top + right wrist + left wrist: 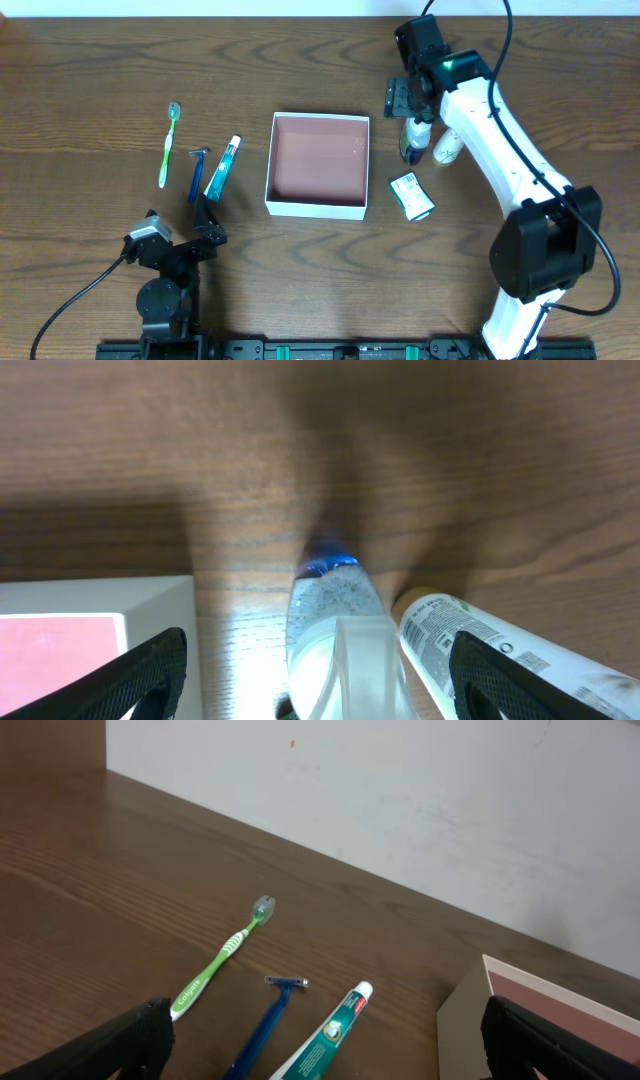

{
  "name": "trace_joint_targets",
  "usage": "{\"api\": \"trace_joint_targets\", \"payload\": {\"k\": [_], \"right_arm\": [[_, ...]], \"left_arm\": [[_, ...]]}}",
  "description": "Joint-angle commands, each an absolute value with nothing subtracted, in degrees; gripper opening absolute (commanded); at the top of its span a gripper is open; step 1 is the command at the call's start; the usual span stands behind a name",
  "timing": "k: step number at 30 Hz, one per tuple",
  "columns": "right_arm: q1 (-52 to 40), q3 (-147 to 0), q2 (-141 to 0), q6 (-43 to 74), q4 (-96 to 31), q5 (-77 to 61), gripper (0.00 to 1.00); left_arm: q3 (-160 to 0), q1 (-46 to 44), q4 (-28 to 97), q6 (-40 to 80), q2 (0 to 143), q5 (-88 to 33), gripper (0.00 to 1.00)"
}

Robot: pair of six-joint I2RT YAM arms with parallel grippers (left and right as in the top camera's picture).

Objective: Pack container
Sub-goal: 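Reach right gripper to the clear soap pump bottle and grasp it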

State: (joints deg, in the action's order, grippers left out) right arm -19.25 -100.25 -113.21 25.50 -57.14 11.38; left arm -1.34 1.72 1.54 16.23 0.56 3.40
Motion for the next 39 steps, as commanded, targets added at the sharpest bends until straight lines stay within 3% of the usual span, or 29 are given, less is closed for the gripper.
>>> {"api": "trace_joint_targets", "payload": {"k": [1,11,35,39], "right_arm": [[-19.7,-101.1,-114.0,26.3,-57.4,12.0,0.81],[-19.9,-101.1,-114.5,26.2,-58.3,12.0,0.69],[-20.3,-97.5,-114.5,27.2,-59.4,12.0,0.64],[-20.3,-97.5,-114.5,27.2,-58.7,12.0,0.56]], "left_arm": [[-0.3,1.5,3.8,15.2,0.6,4.9,0.98],[-0.3,1.5,3.8,15.2,0.6,4.9,0.98],[-0.3,1.5,3.8,15.2,0.6,4.9,0.98],[-0.3,1.5,3.8,15.2,0.6,4.9,0.98]]}}
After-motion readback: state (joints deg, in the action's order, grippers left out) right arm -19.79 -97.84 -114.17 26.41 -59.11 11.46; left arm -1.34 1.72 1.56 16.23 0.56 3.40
